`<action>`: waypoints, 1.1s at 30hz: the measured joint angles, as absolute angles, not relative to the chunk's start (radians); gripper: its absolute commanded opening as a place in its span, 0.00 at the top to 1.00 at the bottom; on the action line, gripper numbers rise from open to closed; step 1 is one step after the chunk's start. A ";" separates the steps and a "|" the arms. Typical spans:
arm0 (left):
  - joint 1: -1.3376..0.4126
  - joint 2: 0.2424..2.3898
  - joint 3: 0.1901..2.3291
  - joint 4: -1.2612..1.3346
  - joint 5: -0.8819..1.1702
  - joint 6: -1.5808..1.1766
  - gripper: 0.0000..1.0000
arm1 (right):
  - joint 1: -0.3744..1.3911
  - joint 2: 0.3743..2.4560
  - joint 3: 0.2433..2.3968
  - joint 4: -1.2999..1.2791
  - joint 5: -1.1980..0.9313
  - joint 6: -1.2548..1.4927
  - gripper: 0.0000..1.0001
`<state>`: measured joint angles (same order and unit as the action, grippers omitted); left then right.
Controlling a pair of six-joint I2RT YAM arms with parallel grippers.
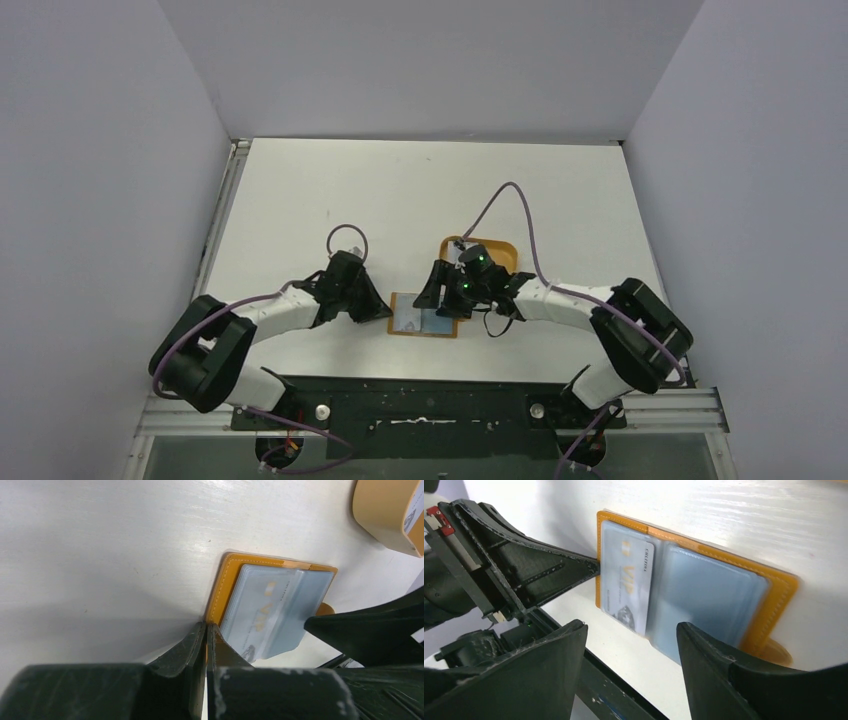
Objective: Put the credit cards into the card holder
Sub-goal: Insert the credit card into the card holder, then adjust the credit card in the card holder.
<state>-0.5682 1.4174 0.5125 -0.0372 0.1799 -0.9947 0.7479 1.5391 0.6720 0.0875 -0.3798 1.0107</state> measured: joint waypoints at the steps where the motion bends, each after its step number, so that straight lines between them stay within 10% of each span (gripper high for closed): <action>1: -0.568 1.416 0.513 -0.039 0.180 -0.995 1.00 | 0.748 1.523 0.677 0.056 -0.372 1.001 0.30; 11: -0.568 1.363 0.504 -0.109 0.163 -0.980 0.79 | 0.781 1.313 0.834 -0.424 -0.118 0.807 0.20; 16: -0.569 1.315 0.488 -0.149 0.148 -0.968 0.78 | 0.794 1.294 0.818 -0.489 -0.064 0.766 0.46; 23: -0.568 1.222 0.438 -0.191 0.109 -0.962 0.79 | 0.912 1.381 0.868 -0.498 -0.015 0.747 0.50; 33: -0.566 1.256 0.442 -0.155 0.100 -0.963 0.85 | 0.989 1.599 1.011 -0.448 0.007 0.726 0.89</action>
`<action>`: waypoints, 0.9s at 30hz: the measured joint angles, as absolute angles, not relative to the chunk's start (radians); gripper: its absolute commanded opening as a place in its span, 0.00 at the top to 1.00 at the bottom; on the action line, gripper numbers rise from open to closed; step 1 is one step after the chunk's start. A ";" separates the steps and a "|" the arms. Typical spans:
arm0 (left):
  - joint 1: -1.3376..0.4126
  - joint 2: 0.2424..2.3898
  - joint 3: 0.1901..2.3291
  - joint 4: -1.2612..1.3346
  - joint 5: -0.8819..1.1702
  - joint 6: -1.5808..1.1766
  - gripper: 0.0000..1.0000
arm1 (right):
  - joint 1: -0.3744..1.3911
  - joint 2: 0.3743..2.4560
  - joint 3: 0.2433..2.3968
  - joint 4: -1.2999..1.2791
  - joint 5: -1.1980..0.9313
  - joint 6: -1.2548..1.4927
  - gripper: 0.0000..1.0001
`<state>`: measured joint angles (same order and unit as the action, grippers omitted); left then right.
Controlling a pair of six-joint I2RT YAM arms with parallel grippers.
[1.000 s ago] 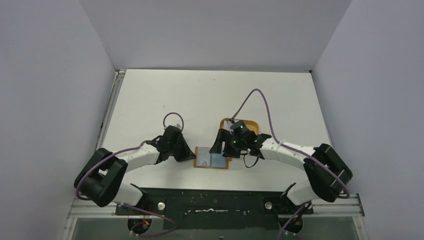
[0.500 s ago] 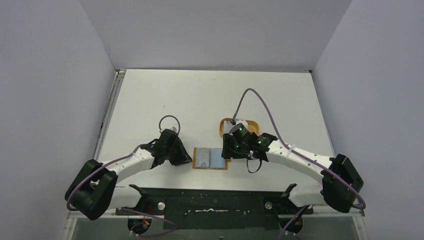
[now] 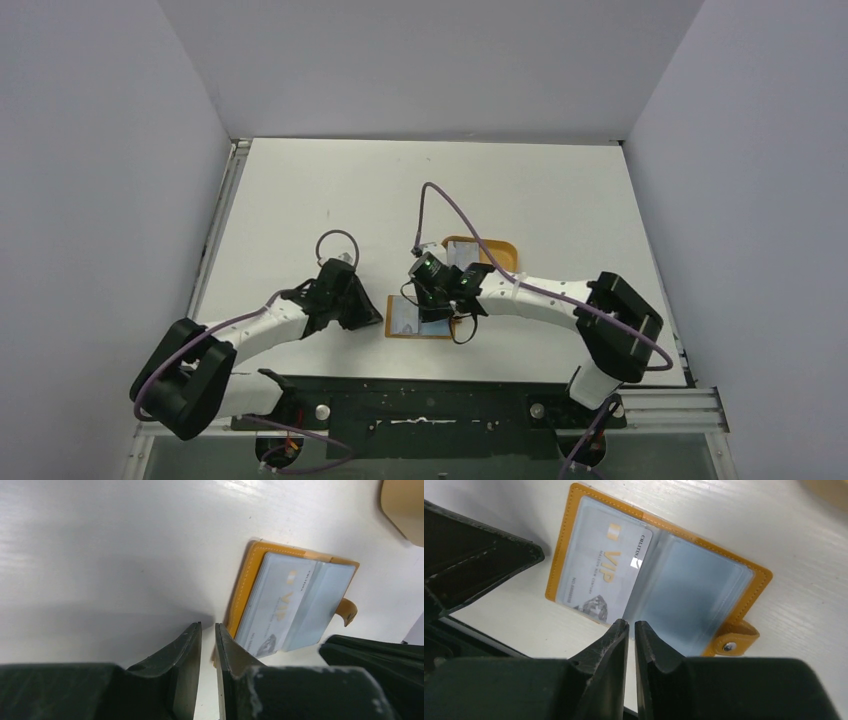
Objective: Put the credit cards into the card holder
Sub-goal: Adjust the credit card in the card holder.
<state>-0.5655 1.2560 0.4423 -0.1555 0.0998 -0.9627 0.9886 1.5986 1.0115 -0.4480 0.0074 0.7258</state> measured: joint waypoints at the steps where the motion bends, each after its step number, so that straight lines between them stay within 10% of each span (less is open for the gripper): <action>1: -0.566 1.267 0.446 -0.146 0.104 -0.963 0.85 | 0.989 1.618 1.016 -0.443 0.006 0.727 0.90; 27: -0.563 1.347 0.432 0.024 0.164 -0.984 0.90 | 0.989 1.747 1.057 -0.419 -0.031 0.736 0.90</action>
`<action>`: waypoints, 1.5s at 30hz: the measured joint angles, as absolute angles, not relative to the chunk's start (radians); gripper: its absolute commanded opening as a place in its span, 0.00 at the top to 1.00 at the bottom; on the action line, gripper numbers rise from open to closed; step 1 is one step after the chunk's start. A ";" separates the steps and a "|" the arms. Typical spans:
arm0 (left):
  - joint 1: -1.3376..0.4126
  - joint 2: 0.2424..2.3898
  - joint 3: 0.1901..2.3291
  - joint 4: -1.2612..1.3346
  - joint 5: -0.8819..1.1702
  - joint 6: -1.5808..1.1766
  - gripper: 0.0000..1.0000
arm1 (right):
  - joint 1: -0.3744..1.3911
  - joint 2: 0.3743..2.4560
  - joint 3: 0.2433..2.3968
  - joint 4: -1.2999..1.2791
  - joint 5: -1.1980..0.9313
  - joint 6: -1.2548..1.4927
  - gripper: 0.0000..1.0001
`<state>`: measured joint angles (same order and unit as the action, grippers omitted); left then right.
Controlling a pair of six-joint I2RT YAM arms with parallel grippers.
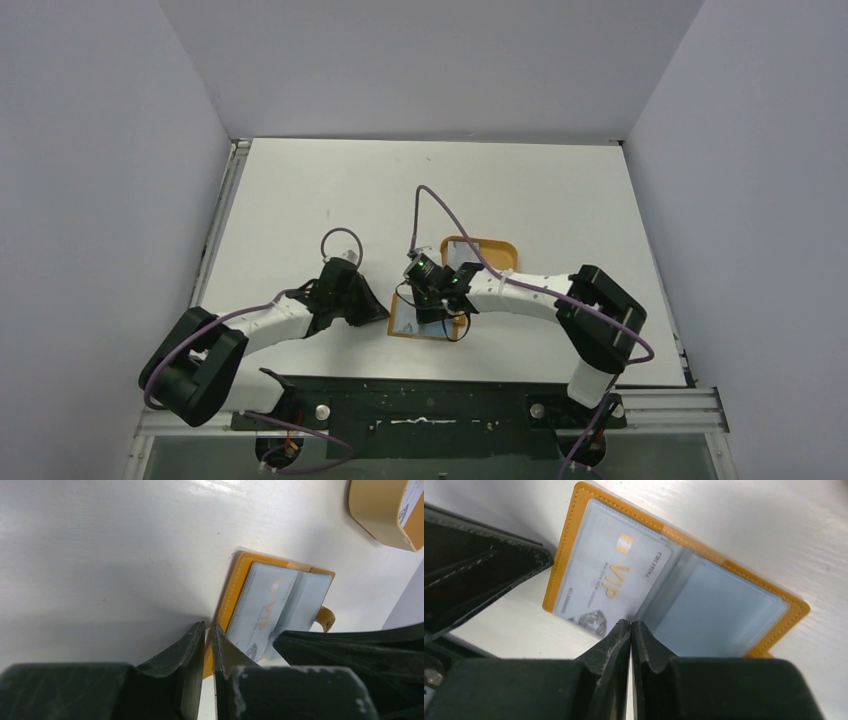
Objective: Put the credit cards into the card holder
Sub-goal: Adjust the credit card in the card holder, then close the card holder at the center of the board.
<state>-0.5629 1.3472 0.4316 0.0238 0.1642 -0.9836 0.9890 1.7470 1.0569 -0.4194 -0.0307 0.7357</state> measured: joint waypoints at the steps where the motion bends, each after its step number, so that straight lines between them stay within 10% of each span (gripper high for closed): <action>1: -0.563 1.345 0.432 0.023 0.164 -0.984 0.90 | 0.989 1.731 1.048 -0.420 -0.029 0.738 0.86; 10: -0.562 1.247 0.421 -0.111 0.112 -0.973 0.85 | 0.981 1.405 1.008 -0.551 0.140 0.726 0.30; 21: -0.561 1.198 0.415 -0.184 0.077 -0.958 0.85 | 0.944 1.497 0.957 -0.652 0.220 0.719 0.21; 26: -0.561 1.187 0.407 -0.184 0.076 -0.958 0.85 | 0.944 1.557 0.957 -0.649 0.221 0.718 0.30; 39: -0.561 1.199 0.401 -0.155 0.092 -0.958 0.85 | 0.927 1.560 0.892 -0.645 0.217 0.725 0.98; 45: -0.561 1.242 0.401 -0.089 0.138 -0.958 0.87 | 0.921 1.464 0.860 -0.642 0.207 0.738 1.00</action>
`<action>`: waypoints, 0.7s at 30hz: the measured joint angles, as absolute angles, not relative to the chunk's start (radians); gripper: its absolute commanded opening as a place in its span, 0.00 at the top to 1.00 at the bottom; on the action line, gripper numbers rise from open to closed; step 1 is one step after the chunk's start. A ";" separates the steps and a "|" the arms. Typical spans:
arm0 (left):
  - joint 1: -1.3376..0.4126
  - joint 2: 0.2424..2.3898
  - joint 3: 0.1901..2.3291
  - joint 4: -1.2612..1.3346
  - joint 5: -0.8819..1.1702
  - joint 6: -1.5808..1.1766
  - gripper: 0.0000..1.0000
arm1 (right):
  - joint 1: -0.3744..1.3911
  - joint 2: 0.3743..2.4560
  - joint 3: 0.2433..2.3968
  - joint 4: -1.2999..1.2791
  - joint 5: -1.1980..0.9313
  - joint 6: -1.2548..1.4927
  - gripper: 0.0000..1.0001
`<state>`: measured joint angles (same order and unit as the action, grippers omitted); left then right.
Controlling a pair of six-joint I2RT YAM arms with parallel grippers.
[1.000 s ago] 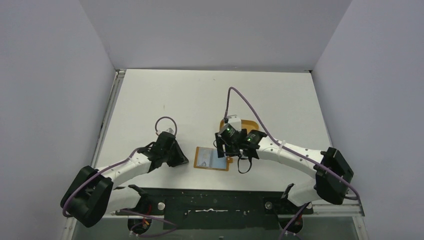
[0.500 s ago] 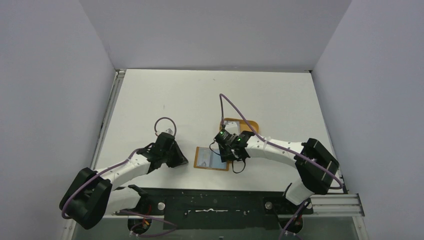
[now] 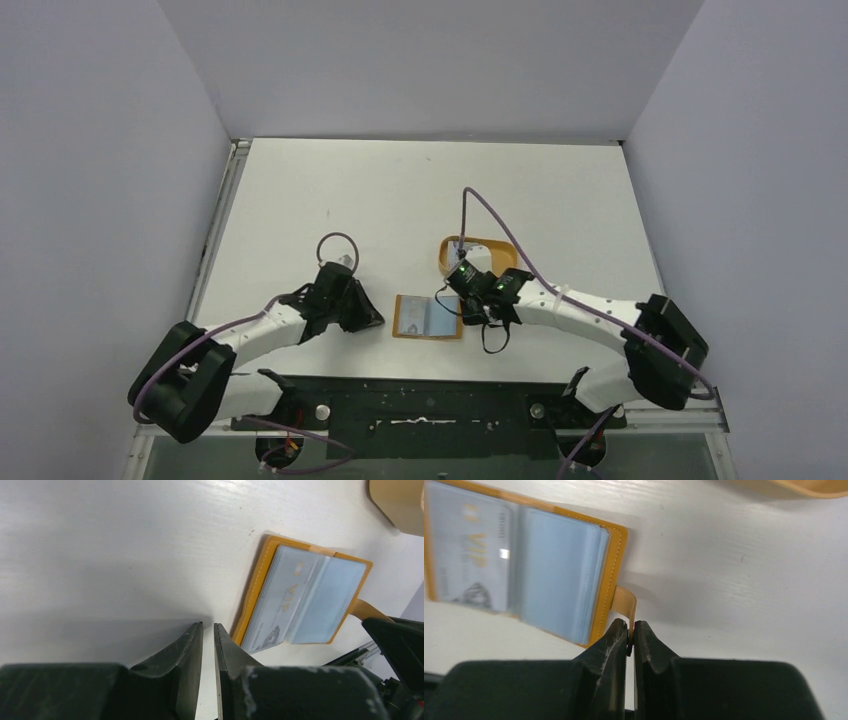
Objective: Put the credit cards into the card holder
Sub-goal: Close the card holder at the center of the board.
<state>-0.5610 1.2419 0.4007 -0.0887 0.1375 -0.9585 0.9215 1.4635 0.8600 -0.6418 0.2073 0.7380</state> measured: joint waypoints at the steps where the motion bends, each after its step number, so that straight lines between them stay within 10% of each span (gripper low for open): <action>1: -0.561 1.255 0.401 -0.070 0.150 -0.959 0.88 | 0.921 1.425 0.854 -0.634 0.199 0.738 1.00; 21: -0.629 1.491 0.489 0.131 0.297 -0.962 0.96 | 0.931 1.459 0.901 -0.277 -0.076 0.759 1.00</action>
<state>-0.6292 1.4910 0.4889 0.1314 0.2970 -0.9623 0.9306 1.4586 0.9012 -0.2771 -0.0761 0.7593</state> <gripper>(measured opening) 0.047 0.074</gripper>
